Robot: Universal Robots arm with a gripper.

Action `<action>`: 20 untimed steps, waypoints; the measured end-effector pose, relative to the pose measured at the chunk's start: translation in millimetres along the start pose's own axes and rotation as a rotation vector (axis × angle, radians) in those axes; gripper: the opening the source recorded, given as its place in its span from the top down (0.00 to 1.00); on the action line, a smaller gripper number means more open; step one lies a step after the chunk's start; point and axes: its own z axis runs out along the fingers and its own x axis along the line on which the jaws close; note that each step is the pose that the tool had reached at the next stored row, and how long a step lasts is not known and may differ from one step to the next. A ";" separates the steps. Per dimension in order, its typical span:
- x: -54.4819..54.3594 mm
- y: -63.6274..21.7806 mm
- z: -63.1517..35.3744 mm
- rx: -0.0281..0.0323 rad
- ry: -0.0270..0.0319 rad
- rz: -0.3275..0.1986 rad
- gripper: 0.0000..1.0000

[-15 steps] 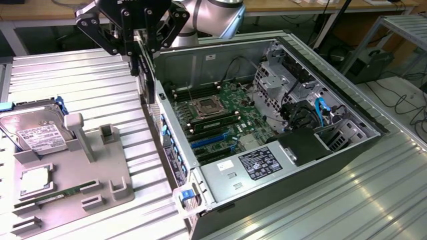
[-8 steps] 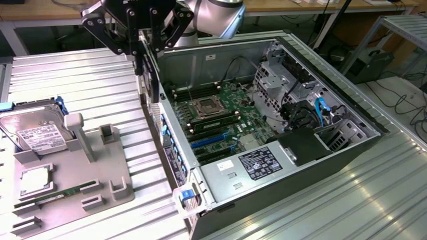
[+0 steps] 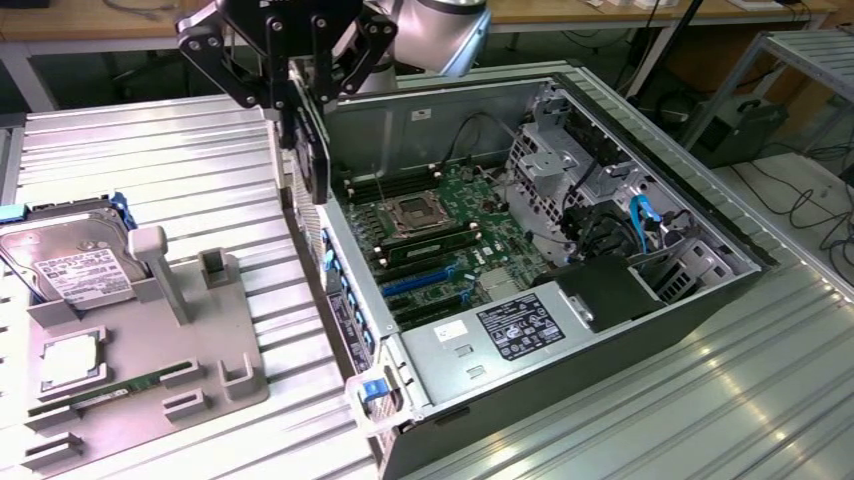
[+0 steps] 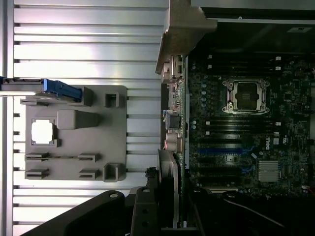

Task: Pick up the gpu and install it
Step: 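Pick up the gpu and move the gpu toward the slot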

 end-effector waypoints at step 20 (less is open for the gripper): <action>-19.1 -0.2 0.3 0.0000 0.0000 0.000 0.73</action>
